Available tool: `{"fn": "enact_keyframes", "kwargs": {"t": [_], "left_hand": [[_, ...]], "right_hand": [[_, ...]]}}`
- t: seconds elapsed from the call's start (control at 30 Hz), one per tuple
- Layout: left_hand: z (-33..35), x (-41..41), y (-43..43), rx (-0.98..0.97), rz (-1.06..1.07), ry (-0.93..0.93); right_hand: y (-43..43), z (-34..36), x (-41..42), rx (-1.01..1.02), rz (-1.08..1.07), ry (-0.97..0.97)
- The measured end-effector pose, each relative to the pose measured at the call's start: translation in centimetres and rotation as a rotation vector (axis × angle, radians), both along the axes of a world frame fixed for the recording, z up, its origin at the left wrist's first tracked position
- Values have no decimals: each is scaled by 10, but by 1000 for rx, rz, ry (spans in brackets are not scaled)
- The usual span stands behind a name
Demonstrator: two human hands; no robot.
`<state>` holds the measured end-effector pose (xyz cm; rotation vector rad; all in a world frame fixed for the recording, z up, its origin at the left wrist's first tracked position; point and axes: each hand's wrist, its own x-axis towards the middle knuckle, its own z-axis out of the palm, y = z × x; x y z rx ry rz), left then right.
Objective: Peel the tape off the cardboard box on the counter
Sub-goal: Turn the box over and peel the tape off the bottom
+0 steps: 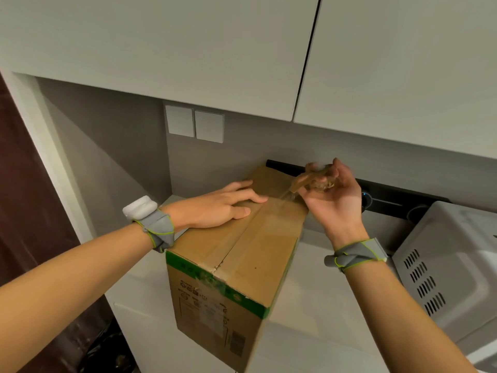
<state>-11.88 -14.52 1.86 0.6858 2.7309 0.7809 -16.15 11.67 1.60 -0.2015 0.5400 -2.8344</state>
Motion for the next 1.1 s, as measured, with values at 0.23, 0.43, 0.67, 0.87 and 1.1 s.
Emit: {"fn": "enact_keyframes", "kwargs": {"t": [0.23, 0.43, 0.67, 0.87, 1.1], "left_hand": [[6, 4, 11, -260, -42, 179], [24, -2, 20, -394, -152, 110], [37, -13, 37, -416, -83, 115], [19, -2, 44, -386, -55, 254], [10, 0, 41, -333, -33, 255]], "right_hand": [[16, -3, 7, 178, 31, 7], [22, 11, 18, 425, -12, 124], [21, 23, 31, 761, -87, 349], [8, 26, 29, 1349, -364, 498], [1, 19, 22, 1994, -543, 868]]}}
